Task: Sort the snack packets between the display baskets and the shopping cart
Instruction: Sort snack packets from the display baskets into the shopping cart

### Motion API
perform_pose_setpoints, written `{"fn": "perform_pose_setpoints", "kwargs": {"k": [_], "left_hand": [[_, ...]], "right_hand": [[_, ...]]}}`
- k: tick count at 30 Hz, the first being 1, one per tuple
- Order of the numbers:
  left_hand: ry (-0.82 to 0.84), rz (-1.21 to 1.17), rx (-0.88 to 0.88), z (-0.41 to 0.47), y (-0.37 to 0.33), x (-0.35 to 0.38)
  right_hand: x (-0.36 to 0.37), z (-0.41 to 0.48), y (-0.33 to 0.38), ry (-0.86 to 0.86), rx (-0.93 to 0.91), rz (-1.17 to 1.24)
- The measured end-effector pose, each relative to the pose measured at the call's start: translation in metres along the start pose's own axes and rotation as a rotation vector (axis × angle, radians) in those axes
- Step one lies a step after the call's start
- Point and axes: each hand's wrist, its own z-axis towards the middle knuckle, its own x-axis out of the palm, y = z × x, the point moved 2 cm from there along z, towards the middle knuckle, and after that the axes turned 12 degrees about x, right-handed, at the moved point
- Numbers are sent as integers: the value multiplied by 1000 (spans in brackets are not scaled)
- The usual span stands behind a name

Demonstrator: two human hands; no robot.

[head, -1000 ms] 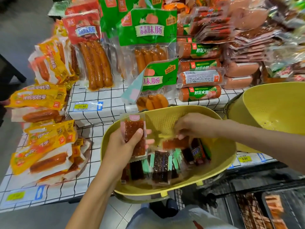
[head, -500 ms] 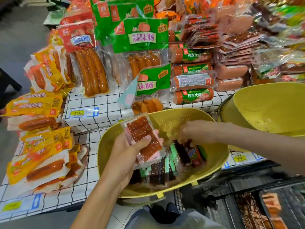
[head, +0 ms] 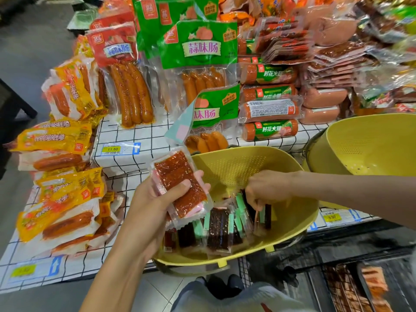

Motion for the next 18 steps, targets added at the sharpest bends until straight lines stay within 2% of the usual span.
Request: {"fn": "perform_pose_setpoints", "kwargs": {"k": [3, 6, 13, 18], "left_hand": [[-18, 6, 8, 2, -2, -7], [-30, 10, 16, 2, -2, -11], [-80, 39, 61, 1, -5, -18], [-153, 127, 91, 0, -1, -13]], "right_hand": [[-7, -2, -6, -52, 39, 211], [-19, -5, -12, -193, 47, 505], [-38, -22, -12, -444, 104, 722], [-45, -45, 2, -411, 58, 1366]]}}
